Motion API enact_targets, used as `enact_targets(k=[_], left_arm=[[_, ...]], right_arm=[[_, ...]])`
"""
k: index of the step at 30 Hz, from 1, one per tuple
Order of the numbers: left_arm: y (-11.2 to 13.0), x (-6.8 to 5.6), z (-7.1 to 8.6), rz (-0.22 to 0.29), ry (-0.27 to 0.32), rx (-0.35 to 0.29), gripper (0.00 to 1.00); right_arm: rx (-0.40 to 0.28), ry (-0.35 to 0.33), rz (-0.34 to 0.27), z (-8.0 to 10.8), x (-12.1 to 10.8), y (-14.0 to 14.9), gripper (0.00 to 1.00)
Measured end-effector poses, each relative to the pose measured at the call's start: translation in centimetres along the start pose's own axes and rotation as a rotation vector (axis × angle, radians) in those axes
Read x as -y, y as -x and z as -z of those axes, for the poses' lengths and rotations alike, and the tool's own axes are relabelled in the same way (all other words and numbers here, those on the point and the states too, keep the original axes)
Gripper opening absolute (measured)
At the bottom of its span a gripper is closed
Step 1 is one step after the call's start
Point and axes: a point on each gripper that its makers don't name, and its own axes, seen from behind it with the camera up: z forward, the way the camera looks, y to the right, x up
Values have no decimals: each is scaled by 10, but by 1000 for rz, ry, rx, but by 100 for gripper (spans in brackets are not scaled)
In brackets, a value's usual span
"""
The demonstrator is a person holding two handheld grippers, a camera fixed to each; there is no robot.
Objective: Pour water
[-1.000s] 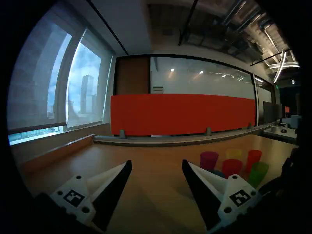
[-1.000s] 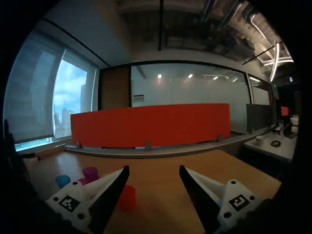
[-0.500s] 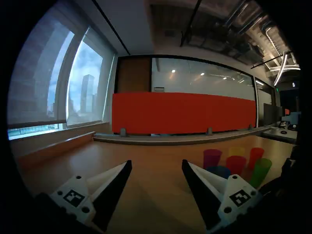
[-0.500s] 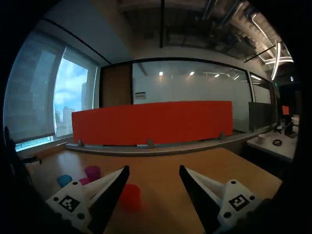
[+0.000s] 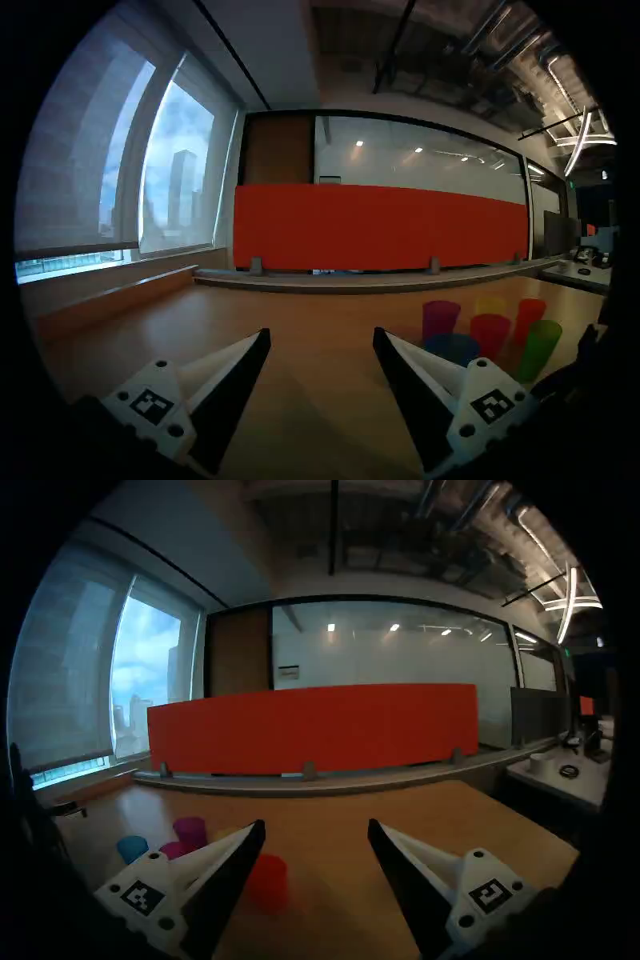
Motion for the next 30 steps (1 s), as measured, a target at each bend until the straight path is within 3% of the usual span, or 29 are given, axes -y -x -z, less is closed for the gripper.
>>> enact_targets(k=[15,24,30], left_arm=[[-1,-2,3,-25,2,-11,96],[1,-2,3,-24,2,-11,96],[1,-2,3,-24,2,-11,96]], right_arm=[[-6,7,-17,4,-5,-3,99],[-23,16,0,4,-11,-1,99],[-54,57,35,5,-25,-1,99]])
